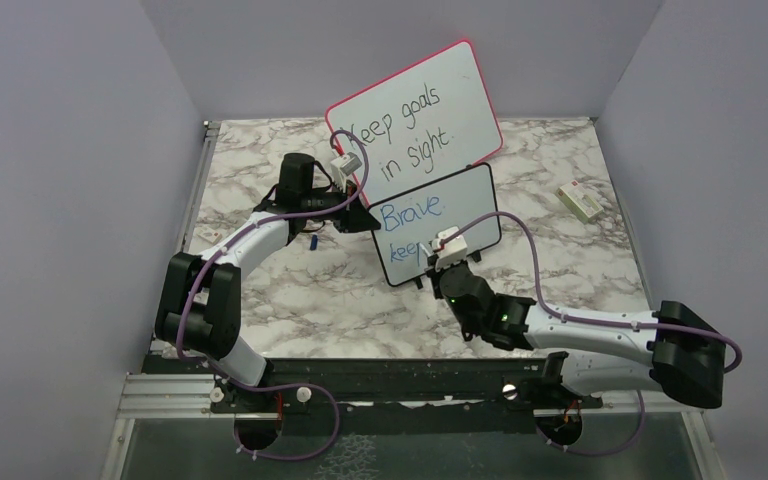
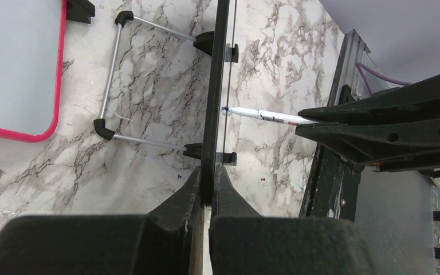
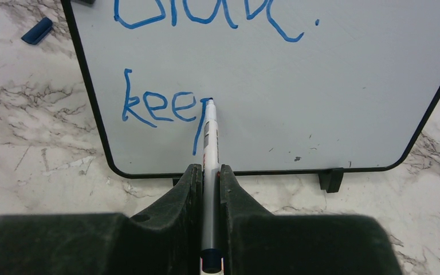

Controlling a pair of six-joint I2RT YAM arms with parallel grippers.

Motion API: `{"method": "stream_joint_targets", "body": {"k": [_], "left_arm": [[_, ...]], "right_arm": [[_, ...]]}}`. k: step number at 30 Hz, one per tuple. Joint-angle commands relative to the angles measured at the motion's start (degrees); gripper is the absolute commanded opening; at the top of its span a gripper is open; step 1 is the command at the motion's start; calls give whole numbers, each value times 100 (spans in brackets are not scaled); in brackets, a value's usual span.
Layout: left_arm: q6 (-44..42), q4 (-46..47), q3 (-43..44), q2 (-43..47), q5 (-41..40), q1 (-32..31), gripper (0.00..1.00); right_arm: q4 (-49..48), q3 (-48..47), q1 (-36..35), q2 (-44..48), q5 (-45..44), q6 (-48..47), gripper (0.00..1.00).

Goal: Write a sentence on the whiteboard

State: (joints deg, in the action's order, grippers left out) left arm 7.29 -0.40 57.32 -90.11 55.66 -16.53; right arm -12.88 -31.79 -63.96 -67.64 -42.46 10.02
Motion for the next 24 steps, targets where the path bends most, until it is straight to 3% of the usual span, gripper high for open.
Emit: {"method": "stream_joint_targets", "body": {"k": [1,24], "left_arm": [[-153,-255,-10,-69,-196,-69,0],[-152,-261,-10,-69,-213,-76,0]], "right_arm": [[-166,103,86,114,-409,-31,1],[612,-30,104,52,304,397,1]]}}
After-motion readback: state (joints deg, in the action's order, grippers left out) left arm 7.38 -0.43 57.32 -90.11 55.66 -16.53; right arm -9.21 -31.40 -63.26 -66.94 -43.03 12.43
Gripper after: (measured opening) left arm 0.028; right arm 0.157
